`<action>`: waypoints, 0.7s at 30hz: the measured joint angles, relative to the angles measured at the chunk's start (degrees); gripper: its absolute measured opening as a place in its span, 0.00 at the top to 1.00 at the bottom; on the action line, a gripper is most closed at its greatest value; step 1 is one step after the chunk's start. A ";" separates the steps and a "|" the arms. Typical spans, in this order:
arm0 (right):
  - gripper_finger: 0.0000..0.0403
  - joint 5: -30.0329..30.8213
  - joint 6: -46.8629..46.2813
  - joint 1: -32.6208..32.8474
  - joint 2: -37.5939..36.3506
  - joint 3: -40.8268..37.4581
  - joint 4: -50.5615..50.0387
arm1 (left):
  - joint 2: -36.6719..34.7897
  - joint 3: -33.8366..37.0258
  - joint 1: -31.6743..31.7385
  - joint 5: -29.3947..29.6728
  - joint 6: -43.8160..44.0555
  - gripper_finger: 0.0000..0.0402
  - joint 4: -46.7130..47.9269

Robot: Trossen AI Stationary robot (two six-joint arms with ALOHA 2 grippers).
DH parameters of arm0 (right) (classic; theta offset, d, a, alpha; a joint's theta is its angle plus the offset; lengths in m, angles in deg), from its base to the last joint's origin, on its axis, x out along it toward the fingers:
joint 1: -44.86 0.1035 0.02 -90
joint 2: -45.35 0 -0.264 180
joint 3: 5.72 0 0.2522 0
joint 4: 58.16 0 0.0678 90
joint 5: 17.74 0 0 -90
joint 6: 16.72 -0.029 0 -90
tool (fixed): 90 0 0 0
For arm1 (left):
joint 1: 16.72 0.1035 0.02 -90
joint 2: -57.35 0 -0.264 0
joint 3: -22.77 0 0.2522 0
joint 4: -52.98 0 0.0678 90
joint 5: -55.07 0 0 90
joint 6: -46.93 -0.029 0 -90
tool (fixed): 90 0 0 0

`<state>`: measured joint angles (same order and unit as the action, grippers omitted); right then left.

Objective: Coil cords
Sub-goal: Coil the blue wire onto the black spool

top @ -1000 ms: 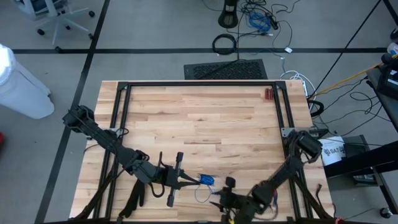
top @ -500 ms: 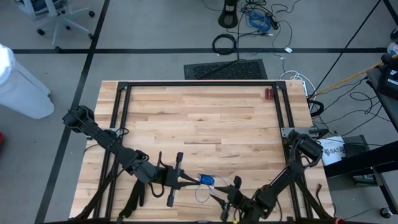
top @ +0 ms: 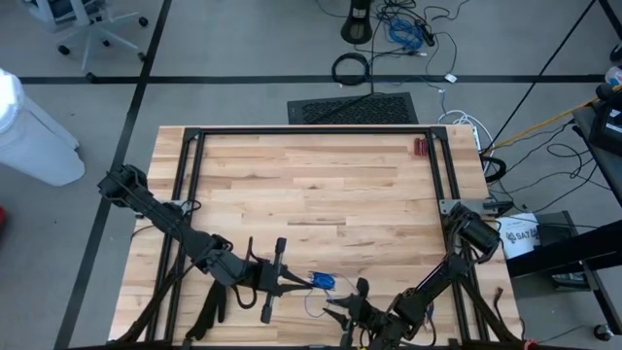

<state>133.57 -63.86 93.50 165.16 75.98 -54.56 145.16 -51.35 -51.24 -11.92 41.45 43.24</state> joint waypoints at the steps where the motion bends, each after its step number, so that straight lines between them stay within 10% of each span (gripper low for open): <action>1: 0.82 0.36 0.00 0.00 0.00 0.00 0.00 | 0.00 0.00 0.00 0.02 -0.02 1.00 0.00; 6: 0.98 0.49 0.03 0.50 -0.02 0.00 -0.01 | 0.00 0.00 0.00 0.02 -0.04 1.00 0.04; 21: 1.00 1.73 2.28 7.46 -10.03 0.00 -9.64 | -0.07 0.00 -1.76 -1.95 0.21 1.00 4.41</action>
<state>135.30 -61.57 100.97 155.13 75.98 -64.19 145.10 -51.35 -53.00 -13.87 41.67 47.65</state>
